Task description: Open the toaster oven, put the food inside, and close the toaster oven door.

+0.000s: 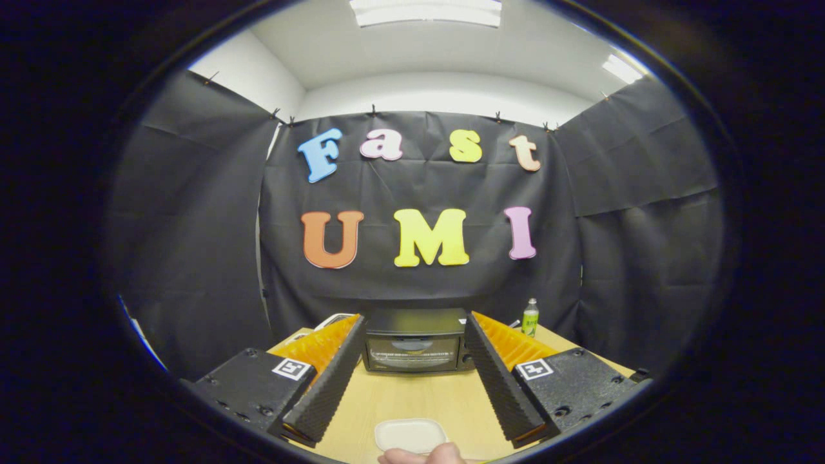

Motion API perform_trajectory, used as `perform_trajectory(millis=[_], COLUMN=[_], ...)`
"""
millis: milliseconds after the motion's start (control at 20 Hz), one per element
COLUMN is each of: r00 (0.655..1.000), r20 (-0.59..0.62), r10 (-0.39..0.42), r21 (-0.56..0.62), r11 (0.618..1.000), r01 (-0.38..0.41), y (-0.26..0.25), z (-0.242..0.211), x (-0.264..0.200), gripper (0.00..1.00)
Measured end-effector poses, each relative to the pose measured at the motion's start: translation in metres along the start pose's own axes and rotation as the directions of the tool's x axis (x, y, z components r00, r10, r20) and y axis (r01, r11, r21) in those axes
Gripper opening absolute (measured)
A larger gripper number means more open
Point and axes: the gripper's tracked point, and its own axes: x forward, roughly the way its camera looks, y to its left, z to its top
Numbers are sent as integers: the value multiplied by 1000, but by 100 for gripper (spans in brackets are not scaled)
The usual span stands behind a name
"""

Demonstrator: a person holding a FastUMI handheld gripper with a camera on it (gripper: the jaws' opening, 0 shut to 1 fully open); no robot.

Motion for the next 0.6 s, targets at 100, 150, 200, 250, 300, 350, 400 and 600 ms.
perform_trajectory(millis=[100,150,200,250,300,350,400,600], r00=[1000,1000,1000,1000,1000,1000,999,999], r20=[17,7,-2,-6,-5,-10,-13,-34], r10=[-16,-19,-18,-19,-23,-29,-37,-36], r21=[12,17,13,5,5,0,-3,9], r11=[1000,1000,1000,1000,1000,1000,999,999], r01=[15,19,18,19,23,29,37,36], y=[4,7,11,13,13,14,14,15], z=[1,-5,-9,-10,-12,-16,-17,-24], x=[-8,-11,-14,-15,-16,-15,-15,-11], gripper=[100,100,100,100,100,100,100,100])
